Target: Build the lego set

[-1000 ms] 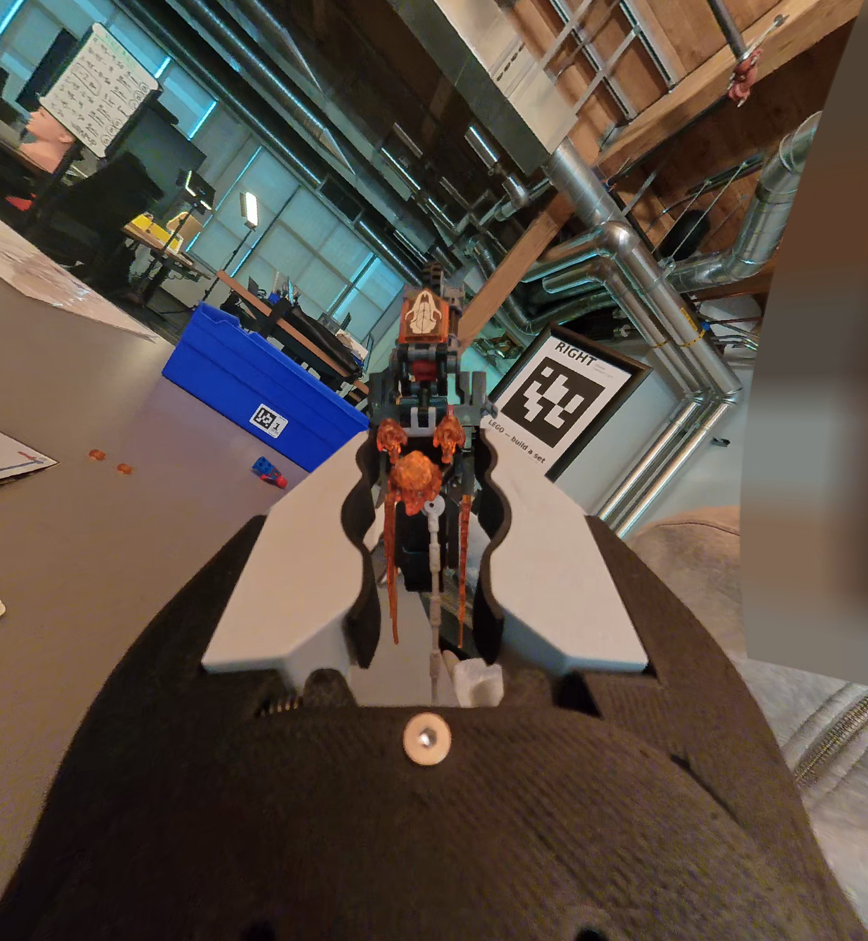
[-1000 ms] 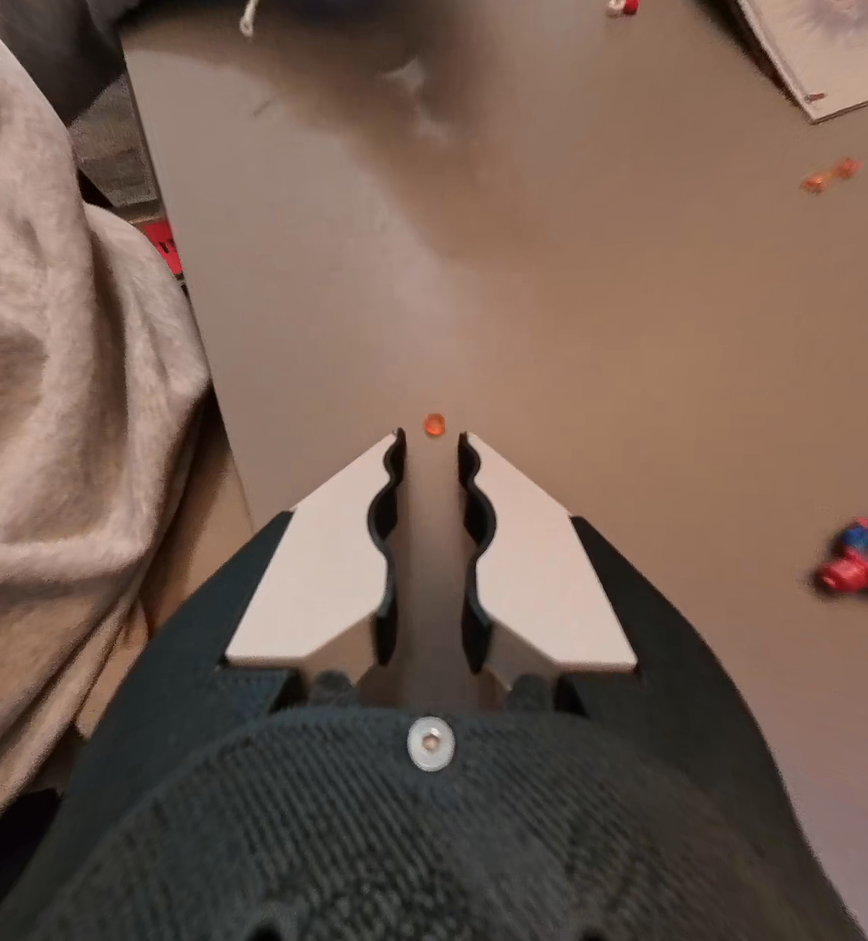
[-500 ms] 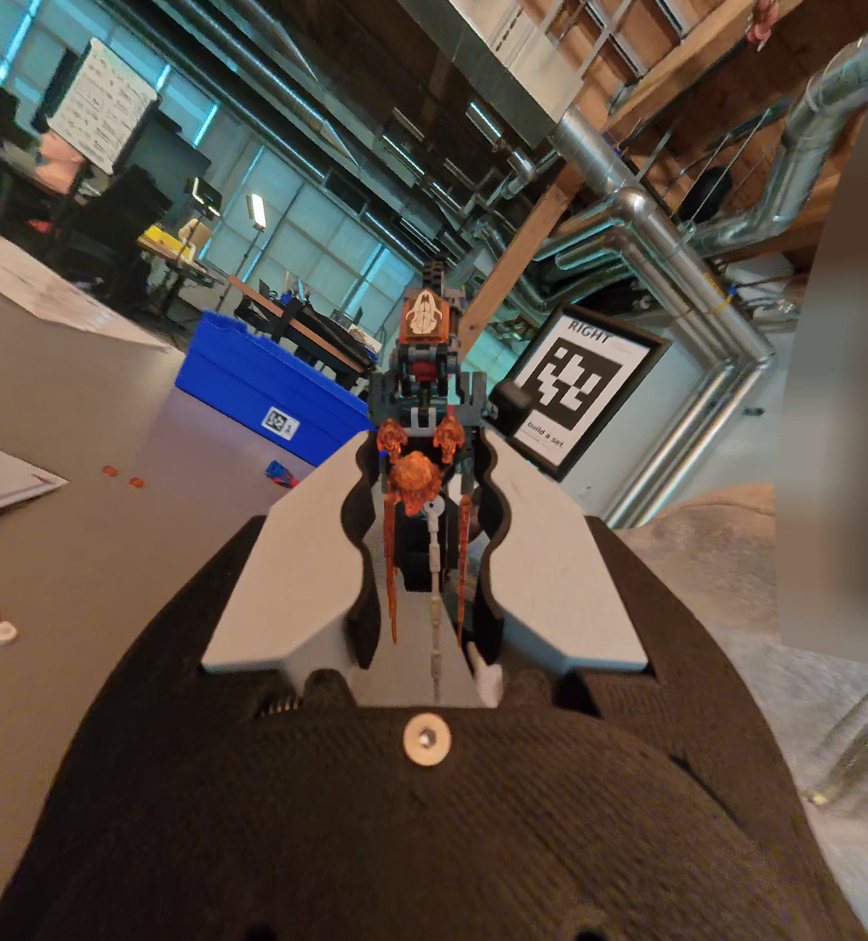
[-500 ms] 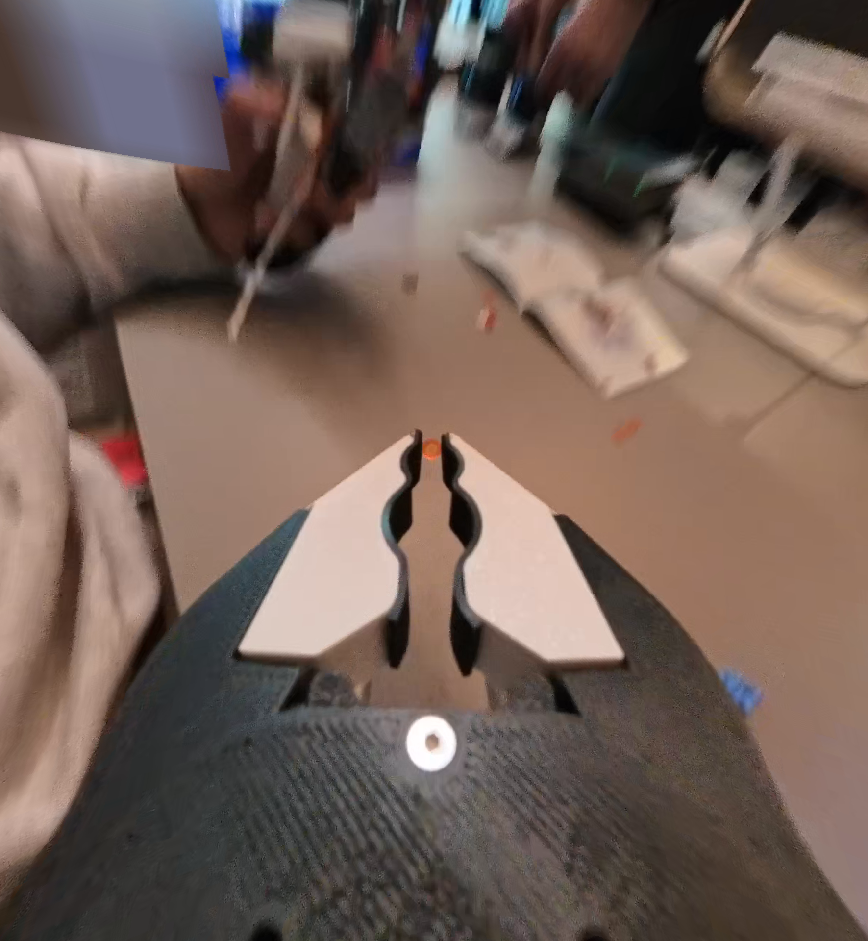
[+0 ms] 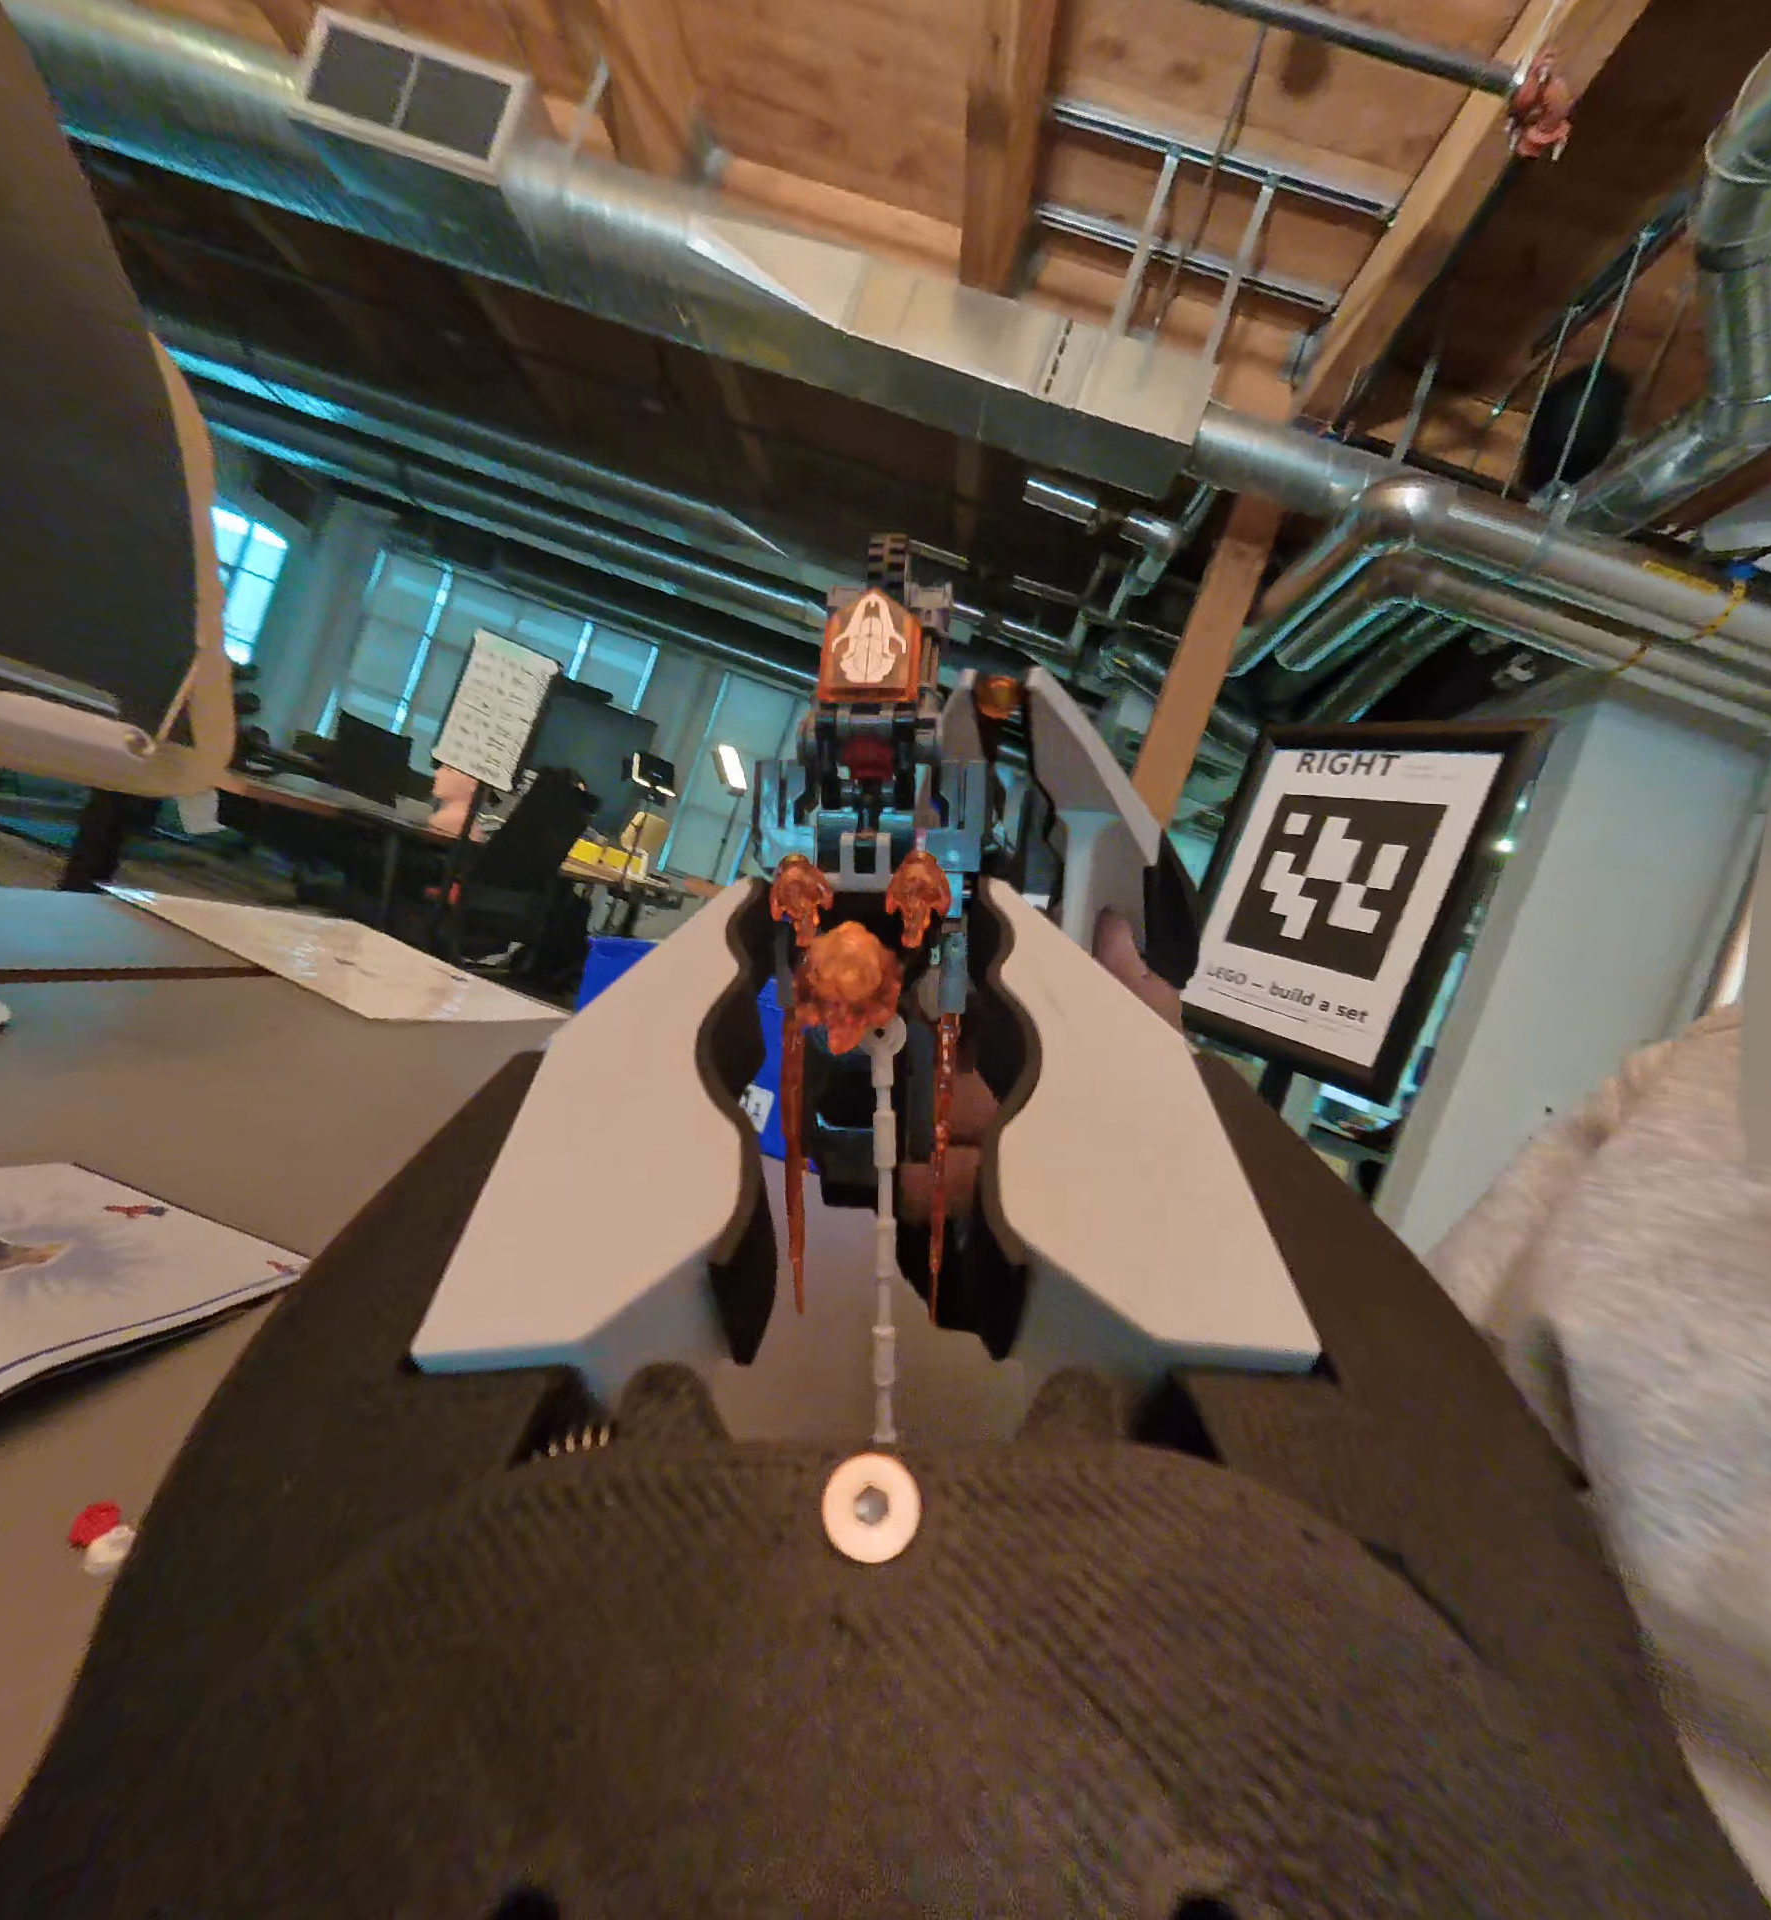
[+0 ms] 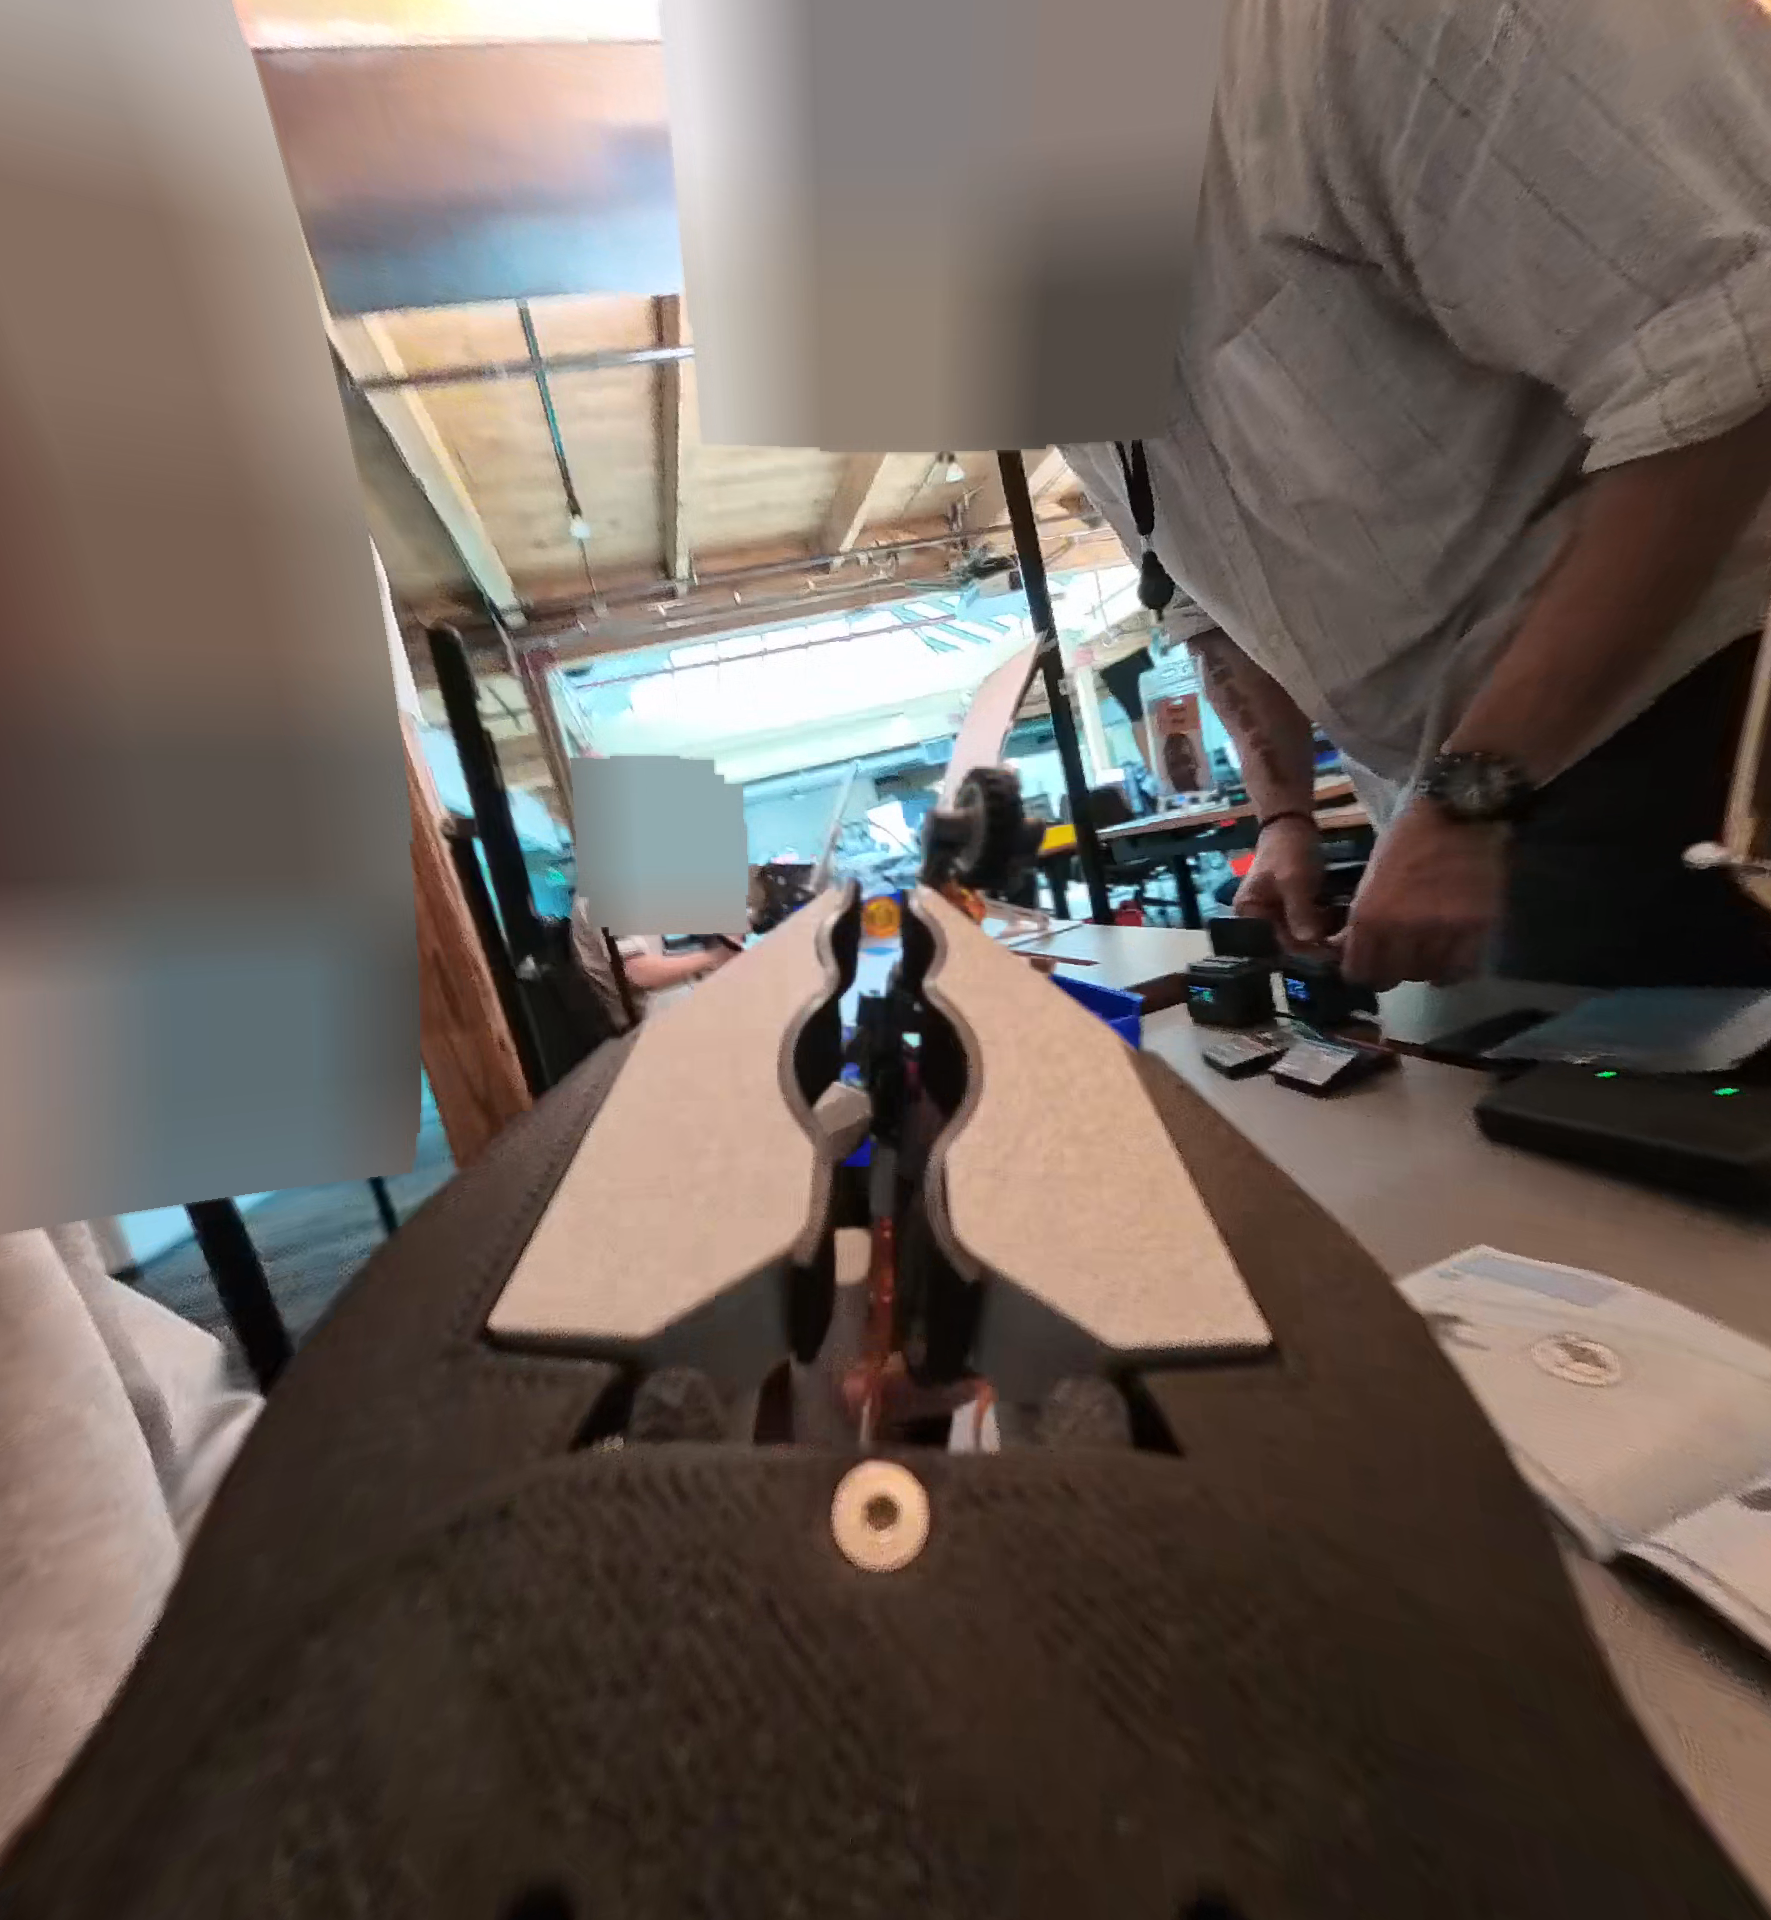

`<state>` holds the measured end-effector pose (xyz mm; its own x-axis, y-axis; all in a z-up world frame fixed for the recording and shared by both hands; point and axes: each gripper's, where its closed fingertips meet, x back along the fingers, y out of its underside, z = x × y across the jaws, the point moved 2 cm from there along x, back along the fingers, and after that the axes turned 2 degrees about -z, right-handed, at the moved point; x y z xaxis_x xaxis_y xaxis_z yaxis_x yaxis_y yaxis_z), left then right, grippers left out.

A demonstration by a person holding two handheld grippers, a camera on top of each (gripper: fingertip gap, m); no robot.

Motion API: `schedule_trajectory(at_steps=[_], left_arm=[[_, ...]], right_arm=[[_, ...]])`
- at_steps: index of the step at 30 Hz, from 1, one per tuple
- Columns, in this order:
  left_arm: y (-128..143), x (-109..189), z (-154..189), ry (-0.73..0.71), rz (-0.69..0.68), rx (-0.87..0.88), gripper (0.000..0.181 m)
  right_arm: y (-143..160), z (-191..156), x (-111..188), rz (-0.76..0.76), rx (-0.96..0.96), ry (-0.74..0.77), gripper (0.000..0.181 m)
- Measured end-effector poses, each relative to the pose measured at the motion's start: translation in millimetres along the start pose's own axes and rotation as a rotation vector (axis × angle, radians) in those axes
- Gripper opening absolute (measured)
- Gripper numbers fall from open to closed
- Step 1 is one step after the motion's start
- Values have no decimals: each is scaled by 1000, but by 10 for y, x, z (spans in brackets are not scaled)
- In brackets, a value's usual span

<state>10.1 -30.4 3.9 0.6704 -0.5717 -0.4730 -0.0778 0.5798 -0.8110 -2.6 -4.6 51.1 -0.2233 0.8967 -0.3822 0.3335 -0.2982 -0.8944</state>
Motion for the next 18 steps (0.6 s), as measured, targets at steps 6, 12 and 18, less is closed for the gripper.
schedule_trajectory(at_steps=[6, 12, 18], left_arm=[[-73, 48, -29, -82, 56, -63, 35], [-58, 52, -73, -96, 51, -42, 35], [-25, 25, -61, -98, 31, -59, 35]], right_arm=[[139, 91, -48, 52, -241, -65, 4], [164, 97, -68, 80, -292, -114, 4], [181, 73, -70, 85, -291, -122, 4]])
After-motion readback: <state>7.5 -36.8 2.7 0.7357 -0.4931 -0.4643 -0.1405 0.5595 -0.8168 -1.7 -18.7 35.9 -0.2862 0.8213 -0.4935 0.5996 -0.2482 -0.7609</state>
